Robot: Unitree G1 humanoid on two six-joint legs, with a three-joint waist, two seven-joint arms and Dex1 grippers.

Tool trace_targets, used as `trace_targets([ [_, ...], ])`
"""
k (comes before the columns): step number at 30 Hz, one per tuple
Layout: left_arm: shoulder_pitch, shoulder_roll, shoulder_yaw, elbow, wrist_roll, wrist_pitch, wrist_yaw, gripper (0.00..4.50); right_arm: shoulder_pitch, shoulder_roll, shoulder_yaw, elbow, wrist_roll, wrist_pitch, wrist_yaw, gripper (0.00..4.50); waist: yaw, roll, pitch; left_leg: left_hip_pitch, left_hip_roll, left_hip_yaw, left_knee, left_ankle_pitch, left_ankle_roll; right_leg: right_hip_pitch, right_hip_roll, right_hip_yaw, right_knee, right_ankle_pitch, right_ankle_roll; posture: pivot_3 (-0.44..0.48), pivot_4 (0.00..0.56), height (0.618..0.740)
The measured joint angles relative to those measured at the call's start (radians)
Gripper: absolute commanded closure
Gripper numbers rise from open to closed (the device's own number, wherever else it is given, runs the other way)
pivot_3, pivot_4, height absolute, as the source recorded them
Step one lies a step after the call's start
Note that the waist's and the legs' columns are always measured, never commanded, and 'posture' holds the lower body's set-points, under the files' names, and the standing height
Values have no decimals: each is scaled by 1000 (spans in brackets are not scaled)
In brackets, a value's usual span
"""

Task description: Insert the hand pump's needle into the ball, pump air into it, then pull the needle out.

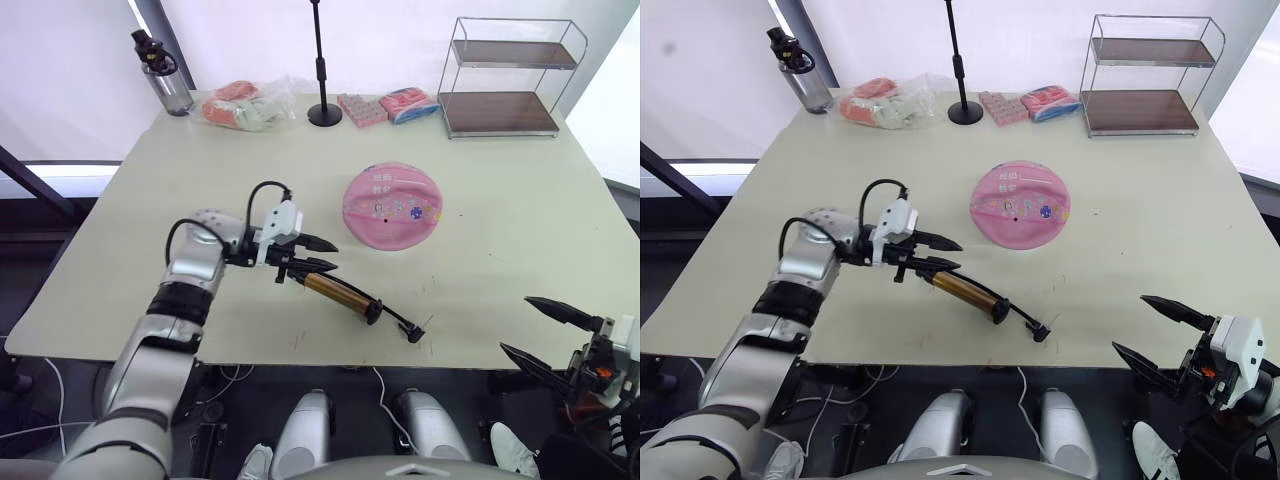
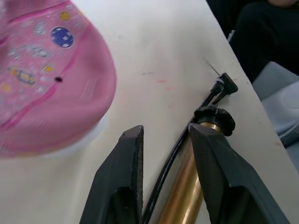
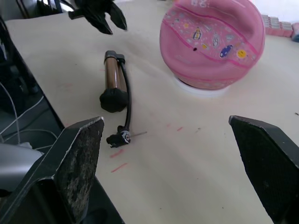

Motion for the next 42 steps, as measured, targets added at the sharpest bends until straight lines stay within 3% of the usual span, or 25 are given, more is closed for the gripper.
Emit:
trace_targets([
  [9,-139,-97,-136,290,121,-204,-23,2830,2,-1,-1,-19,29,0,16,0,-1,-1,1,0,0,-1,0,0,0,0,1,0,0,0,0,0,150,731],
  [17,-217,-158,-180,454,195,-313,-25,2830,1,-4,-8,-24,67,-1,68,0,-1,-2,1,-1,0,-1,0,0,0,0,1,0,0,0,0,0,150,731],
  [42,-274,-282,-211,607,430,-456,-19,2830,4,6,-8,-64,53,-8,58,0,-2,-2,1,0,0,-1,0,0,0,0,2,0,1,0,0,0,150,731],
])
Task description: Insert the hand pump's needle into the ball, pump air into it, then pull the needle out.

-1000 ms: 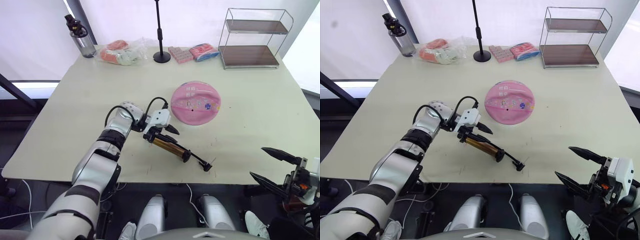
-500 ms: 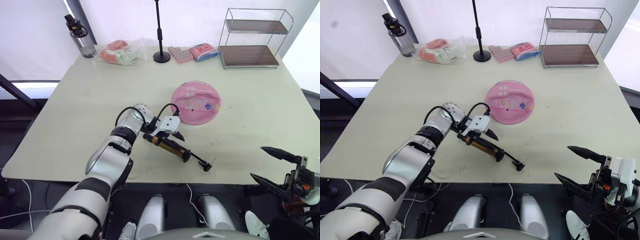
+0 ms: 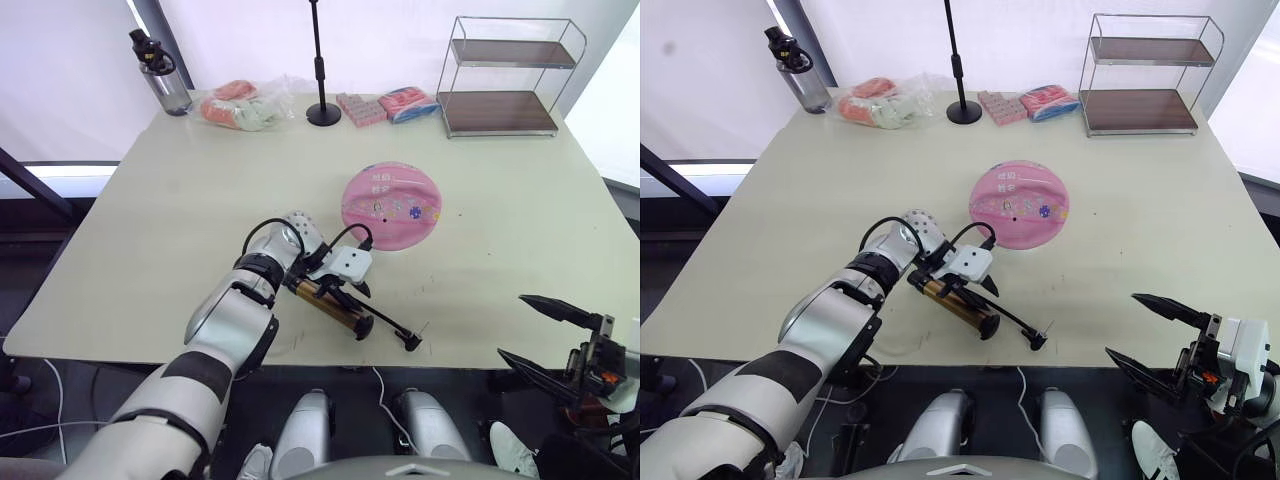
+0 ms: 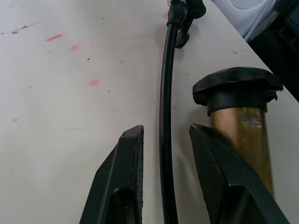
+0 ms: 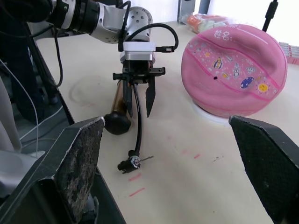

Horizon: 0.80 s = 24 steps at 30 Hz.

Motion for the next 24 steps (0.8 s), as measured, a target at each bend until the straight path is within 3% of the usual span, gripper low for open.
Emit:
trace_targets([
  [19,0,-59,-28,9,126,-10,133,2830,13,-57,19,4,-73,43,-2,0,4,0,0,2,0,0,2,0,0,2,0,0,2,0,0,0,150,731],
  [24,-1,-63,-40,6,145,-10,160,4442,-4,-57,23,4,-74,55,-13,0,3,0,-1,7,0,0,2,0,0,8,0,0,1,0,1,0,150,731],
])
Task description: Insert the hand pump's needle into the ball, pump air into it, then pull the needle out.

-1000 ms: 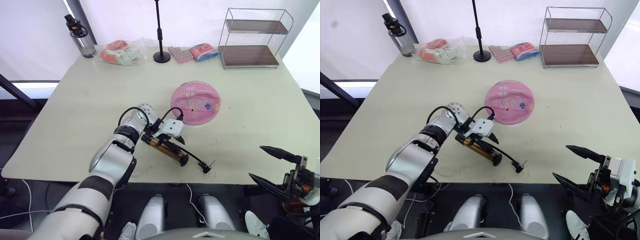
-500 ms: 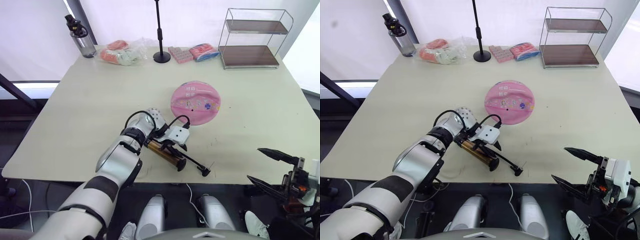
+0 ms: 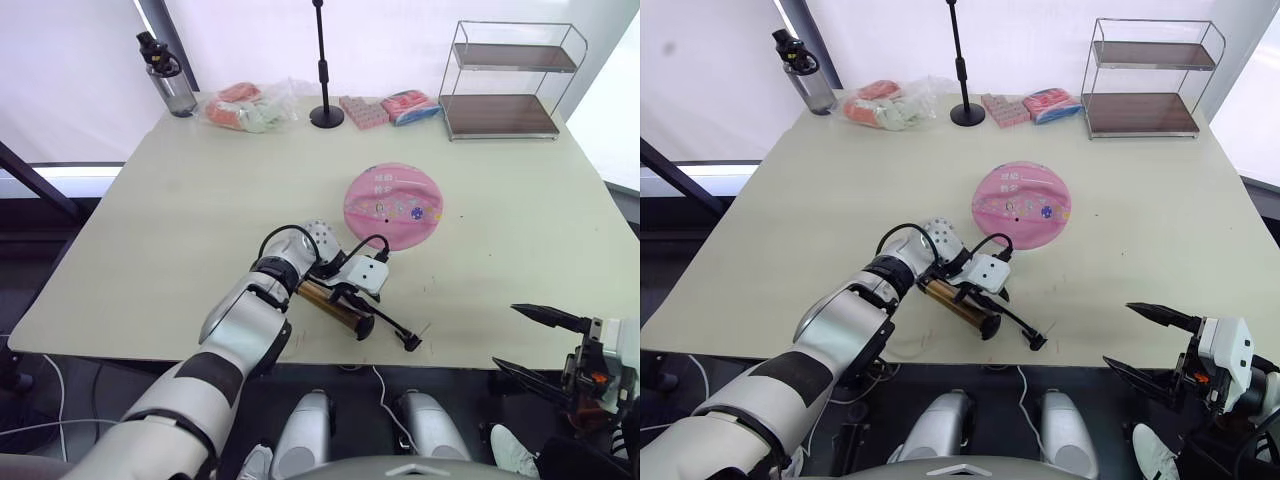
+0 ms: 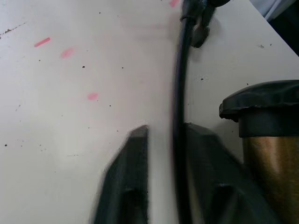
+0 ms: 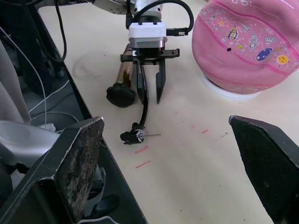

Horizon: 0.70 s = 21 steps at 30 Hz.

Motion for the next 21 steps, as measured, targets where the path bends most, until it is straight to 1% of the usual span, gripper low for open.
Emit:
trace_targets([
  [7,1,1,-8,-7,2,-3,8,4442,-10,0,1,0,0,4,-6,0,0,0,-1,1,0,0,0,0,0,1,0,0,0,0,0,0,150,731],
  [12,8,4,11,-8,-13,-1,-4,4442,-23,7,12,-1,1,3,-8,0,-1,0,0,0,0,0,0,0,0,0,0,0,0,0,0,0,150,731],
  [15,21,8,47,-8,-50,21,-25,4442,-32,33,14,-7,10,3,-27,0,-1,0,0,-2,0,-1,0,0,0,-2,0,-1,0,0,0,0,150,731],
  [17,35,8,104,-11,-111,49,-48,4442,-36,60,16,-14,31,6,-56,0,-1,0,0,-4,0,-1,0,0,0,-4,0,-1,0,0,0,0,150,731],
  [21,50,8,185,-63,-203,111,-71,4442,-45,88,22,-48,42,26,-117,0,-1,0,0,-5,0,-2,0,0,0,-5,0,-2,0,0,0,0,150,731],
])
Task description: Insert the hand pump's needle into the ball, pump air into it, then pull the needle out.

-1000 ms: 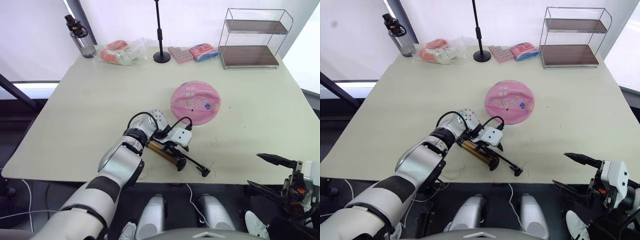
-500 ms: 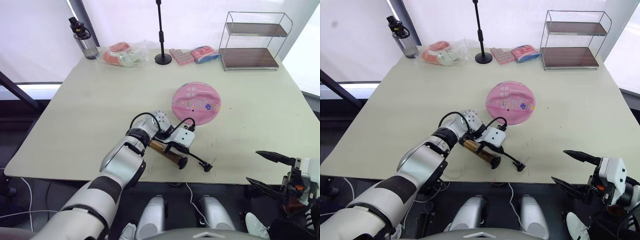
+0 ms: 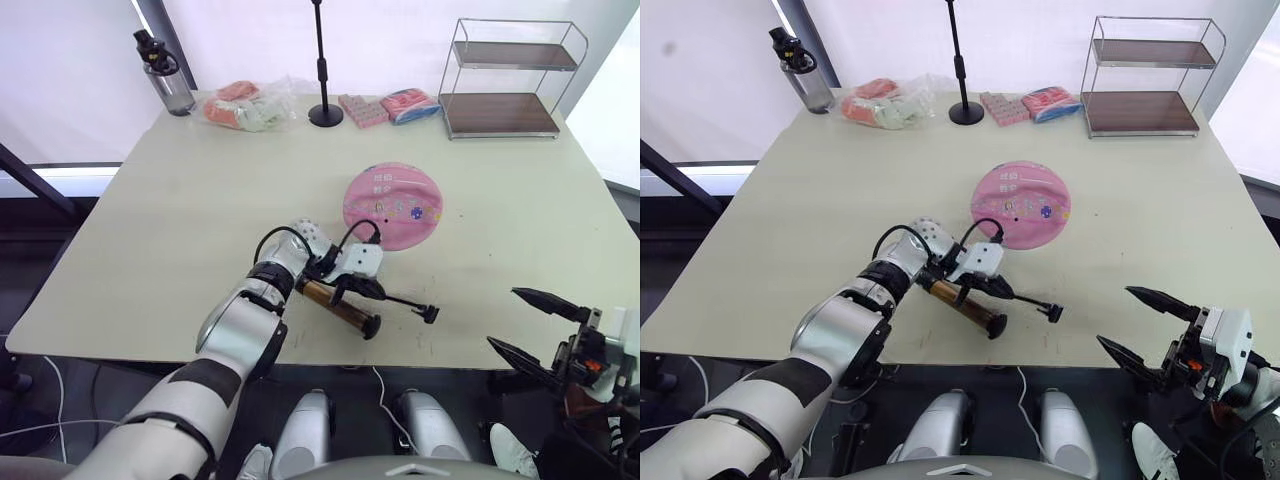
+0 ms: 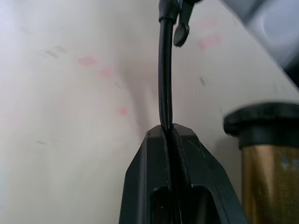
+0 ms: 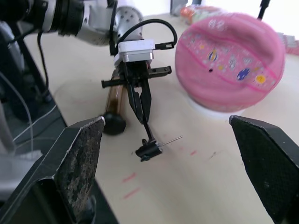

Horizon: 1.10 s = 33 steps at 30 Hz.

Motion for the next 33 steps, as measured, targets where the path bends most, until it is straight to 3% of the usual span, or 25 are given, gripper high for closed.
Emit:
trace_targets([
  [9,174,2,108,-301,-188,263,7,4442,-93,96,42,-56,88,167,-275,0,-3,1,0,1,1,-1,0,0,0,0,0,0,2,0,-1,0,150,731],
  [18,281,-6,113,-535,-261,458,96,4442,-199,198,158,-135,300,470,-657,0,-1,1,0,0,0,-1,0,0,0,0,0,0,1,2,-4,0,150,731],
  [24,304,-10,84,-589,-269,499,109,4442,-272,221,166,-131,468,577,-829,0,-1,1,0,0,0,-1,0,0,0,0,0,0,1,2,-4,0,150,731],
  [33,300,-7,72,-590,-269,499,114,4442,-337,174,144,-75,642,656,-927,0,-2,1,0,0,0,-1,0,0,0,0,0,0,0,2,-4,0,150,731],
])
